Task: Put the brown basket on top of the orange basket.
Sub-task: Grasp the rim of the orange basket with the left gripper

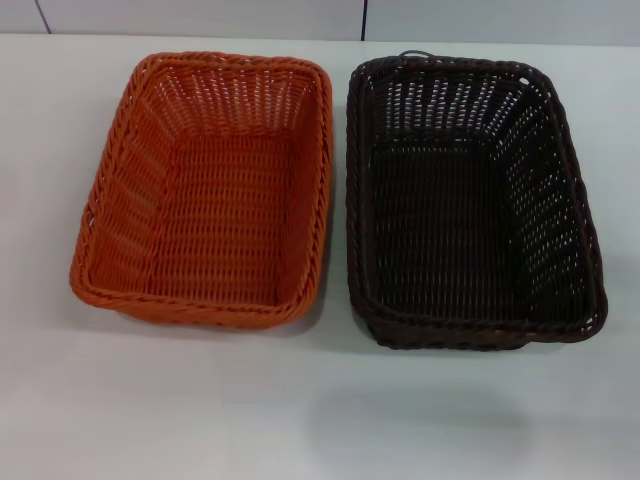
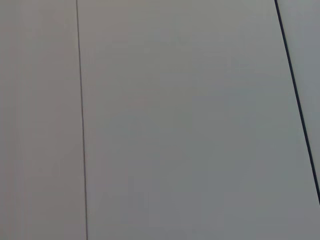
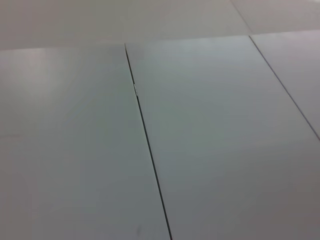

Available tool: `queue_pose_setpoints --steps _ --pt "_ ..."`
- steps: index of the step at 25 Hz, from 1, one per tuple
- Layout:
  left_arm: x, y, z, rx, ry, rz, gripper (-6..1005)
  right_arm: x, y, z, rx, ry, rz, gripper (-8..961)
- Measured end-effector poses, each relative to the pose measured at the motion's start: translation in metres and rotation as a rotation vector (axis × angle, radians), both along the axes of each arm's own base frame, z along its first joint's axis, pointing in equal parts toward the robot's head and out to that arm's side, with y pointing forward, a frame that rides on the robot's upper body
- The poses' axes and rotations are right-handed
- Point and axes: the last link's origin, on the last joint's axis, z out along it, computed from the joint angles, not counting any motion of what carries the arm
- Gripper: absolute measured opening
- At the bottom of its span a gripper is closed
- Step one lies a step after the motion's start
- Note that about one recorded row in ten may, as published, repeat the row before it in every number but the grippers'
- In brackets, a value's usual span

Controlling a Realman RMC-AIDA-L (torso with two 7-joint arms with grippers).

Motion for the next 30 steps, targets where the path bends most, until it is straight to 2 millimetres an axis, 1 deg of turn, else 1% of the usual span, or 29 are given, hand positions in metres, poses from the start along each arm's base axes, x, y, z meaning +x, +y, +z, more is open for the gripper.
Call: queue_pose_setpoints --steps 9,11,23,24,25,26,30 --pt "0.003 0.006 0.001 0.001 0.000 -0.012 771 0.001 0.003 0.000 -0.004 0.003 -0.004 824" --pt "0.006 0.011 0.001 -0.001 0.000 -0.022 770 0.000 0.004 0.000 -0.004 0.003 -0.002 824" --pt "0.014 0.021 0.002 -0.003 -0.005 -0.057 771 -0.001 0.009 0.000 -0.015 0.010 -0.001 824" --pt "0.019 0.034 0.000 -0.054 0.005 -0.069 770 -0.001 0.009 -0.001 -0.015 0.012 -0.001 824" --pt "0.019 0.034 0.000 -0.054 0.005 -0.069 770 -0.001 0.009 -0.001 -0.016 0.014 -0.001 824" --pt "0.020 0.046 0.003 -0.079 0.005 -0.058 770 -0.002 0.010 0.000 -0.015 0.016 0.001 824" --pt "0.020 0.046 0.003 -0.079 0.005 -0.058 770 -0.003 0.011 0.000 -0.014 0.016 0.005 823"
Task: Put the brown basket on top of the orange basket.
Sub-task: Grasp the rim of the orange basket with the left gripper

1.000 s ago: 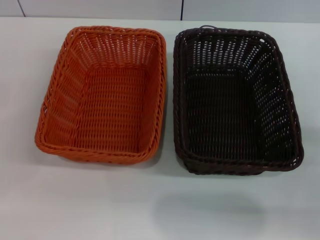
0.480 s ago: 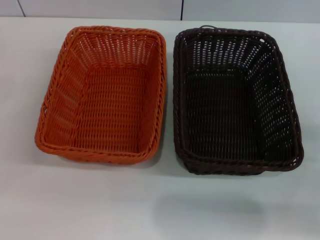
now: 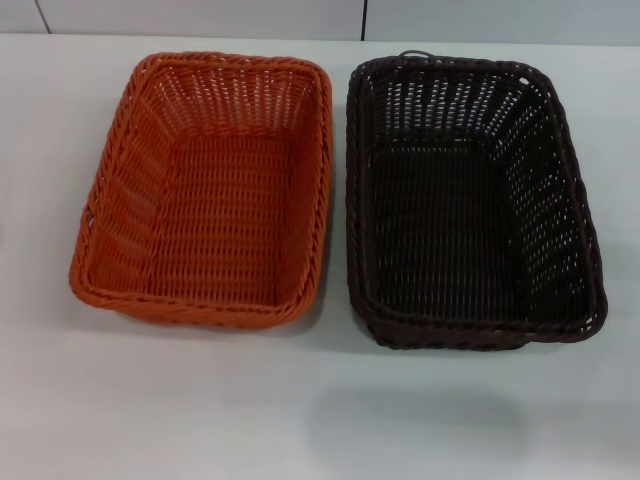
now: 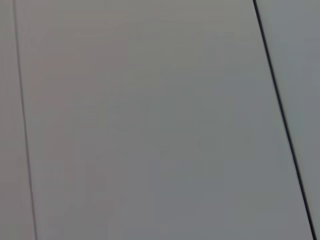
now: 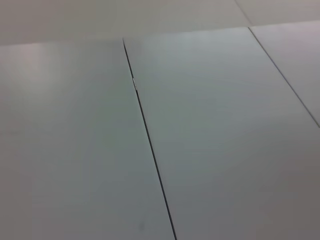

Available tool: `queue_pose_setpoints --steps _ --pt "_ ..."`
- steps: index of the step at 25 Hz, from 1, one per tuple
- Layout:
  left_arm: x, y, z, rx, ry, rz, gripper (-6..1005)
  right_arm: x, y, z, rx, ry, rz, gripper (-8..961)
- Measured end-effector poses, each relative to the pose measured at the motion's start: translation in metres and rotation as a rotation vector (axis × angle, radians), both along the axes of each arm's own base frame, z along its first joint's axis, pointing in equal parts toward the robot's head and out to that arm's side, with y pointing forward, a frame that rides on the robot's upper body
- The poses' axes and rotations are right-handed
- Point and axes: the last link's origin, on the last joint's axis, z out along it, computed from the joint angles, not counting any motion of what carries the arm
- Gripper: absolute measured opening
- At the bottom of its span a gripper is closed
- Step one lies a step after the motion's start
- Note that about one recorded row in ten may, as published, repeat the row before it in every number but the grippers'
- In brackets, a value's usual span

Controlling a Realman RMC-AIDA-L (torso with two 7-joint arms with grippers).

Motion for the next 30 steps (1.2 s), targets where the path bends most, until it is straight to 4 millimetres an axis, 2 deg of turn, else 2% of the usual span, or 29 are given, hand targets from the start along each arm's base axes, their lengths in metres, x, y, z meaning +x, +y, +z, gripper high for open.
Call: queue_pose_setpoints --steps 1,2,4,6,8,10,12,18,19,21,22,25,26,30 --pt "0.007 0.032 0.020 -0.021 0.034 0.083 771 -0.001 0.002 0.000 0.000 -0.001 0.005 823" --pt "0.017 0.046 0.035 -0.043 0.051 0.105 771 -0.001 0.002 0.000 0.000 -0.001 0.005 823" --pt "0.017 0.046 0.035 -0.043 0.051 0.105 771 -0.002 0.003 0.000 -0.002 -0.001 0.008 823" --pt "0.041 0.060 0.056 -0.180 0.049 0.070 771 -0.002 0.004 0.001 0.002 0.000 0.006 823" --pt "0.058 0.063 0.060 -0.270 0.058 0.052 771 -0.002 0.004 0.001 0.003 0.000 0.006 823" --pt "0.058 0.063 0.060 -0.270 0.058 0.052 771 -0.002 0.005 0.001 0.002 0.001 0.005 823" --pt "0.076 0.065 0.064 -0.335 0.082 0.116 771 -0.002 0.007 0.001 -0.001 0.003 0.004 823" --pt "0.080 0.068 0.063 -0.368 0.109 0.230 772 -0.004 0.015 0.000 -0.016 0.008 0.005 823" --pt "0.071 0.065 0.061 -0.323 0.117 0.254 772 -0.004 0.016 0.000 -0.019 0.009 0.005 823" --pt "0.071 0.065 0.061 -0.323 0.117 0.254 772 -0.004 0.018 -0.001 -0.024 0.011 0.003 823" --pt "0.059 0.059 0.066 -0.226 0.135 0.222 772 -0.004 0.018 -0.001 -0.024 0.011 0.003 823" --pt "0.072 0.065 0.079 -0.172 0.107 0.152 771 -0.004 0.017 -0.001 -0.025 0.013 0.000 823" --pt "0.079 0.074 0.085 -0.193 0.124 0.172 771 -0.004 0.017 -0.001 -0.023 0.013 0.000 823" --pt "0.079 0.082 0.082 -0.258 0.138 0.245 771 -0.004 0.018 -0.001 -0.025 0.014 0.001 823"
